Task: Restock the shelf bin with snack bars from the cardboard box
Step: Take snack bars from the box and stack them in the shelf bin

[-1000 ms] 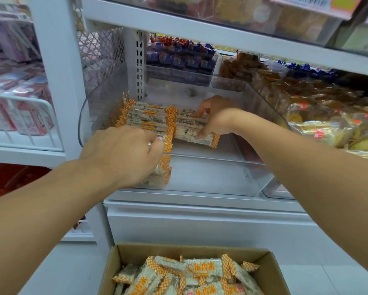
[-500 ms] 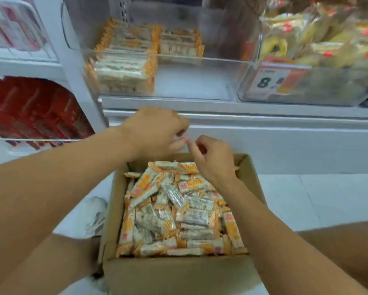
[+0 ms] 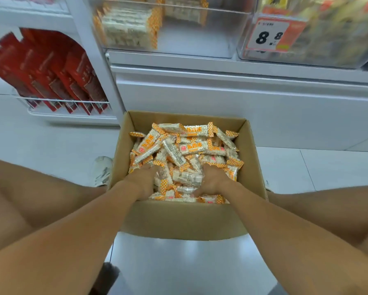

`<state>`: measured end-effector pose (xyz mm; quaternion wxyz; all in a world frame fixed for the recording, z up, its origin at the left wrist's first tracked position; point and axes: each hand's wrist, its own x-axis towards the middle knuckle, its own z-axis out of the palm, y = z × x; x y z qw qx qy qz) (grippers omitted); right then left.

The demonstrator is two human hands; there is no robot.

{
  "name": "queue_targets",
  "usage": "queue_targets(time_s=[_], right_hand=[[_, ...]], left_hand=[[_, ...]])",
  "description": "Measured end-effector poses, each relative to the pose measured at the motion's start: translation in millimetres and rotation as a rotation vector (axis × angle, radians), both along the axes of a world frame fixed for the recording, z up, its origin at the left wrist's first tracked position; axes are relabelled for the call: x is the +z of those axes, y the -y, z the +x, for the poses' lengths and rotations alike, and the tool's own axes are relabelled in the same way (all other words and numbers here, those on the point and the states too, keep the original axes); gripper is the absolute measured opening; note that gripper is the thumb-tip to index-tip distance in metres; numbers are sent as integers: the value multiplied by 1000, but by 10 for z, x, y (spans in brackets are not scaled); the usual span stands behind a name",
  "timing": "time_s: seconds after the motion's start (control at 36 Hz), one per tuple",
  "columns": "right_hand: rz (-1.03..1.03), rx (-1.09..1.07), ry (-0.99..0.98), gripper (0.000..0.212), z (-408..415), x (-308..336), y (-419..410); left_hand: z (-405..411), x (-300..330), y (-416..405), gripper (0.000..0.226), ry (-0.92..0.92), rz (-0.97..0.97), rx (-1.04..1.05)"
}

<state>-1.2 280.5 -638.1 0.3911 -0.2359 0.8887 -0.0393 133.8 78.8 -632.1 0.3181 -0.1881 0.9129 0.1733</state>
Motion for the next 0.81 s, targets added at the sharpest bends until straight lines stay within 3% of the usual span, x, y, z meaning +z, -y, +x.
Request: queue_targets(time_s=[0.14, 0.22, 0.33, 0.39, 0.44, 0.56, 0.61, 0.67, 0.69, 0.75, 0.81], right_hand=[[-96, -85, 84, 102, -13, 83, 31], [-118, -78, 67, 101, -23, 122, 55], [-101, -53, 22, 99, -167, 344, 99], [-55, -38, 52, 98, -278, 510, 109], [-16, -48, 79, 99, -382, 653, 93], [11, -60, 65, 96, -447, 771, 58], [17, -50, 59, 78, -410, 739, 66], [-25, -83, 93, 39, -351, 642, 72], [-30, -81, 100, 31, -319, 589, 75], [4, -50, 107, 46, -242, 517, 76], [17, -66, 142, 89, -123, 451, 92]], left_hand=[[-9, 18, -24, 47, 15, -227, -97], [-36, 27, -75, 41, -82, -273, -154], [-174, 138, -151, 41, -263, 33, 120], [-277, 193, -177, 57, -292, 204, 312], [-361, 229, -185, 72, -286, 362, 477], [-403, 219, -206, 75, -171, 614, 684], [-373, 205, -259, 82, -128, 715, 747], [-346, 183, -312, 86, -107, 867, 845], [-337, 142, -311, 88, -107, 901, 879], [-329, 87, -321, 95, -110, 875, 906], [-334, 124, -348, 89, -128, 838, 912]])
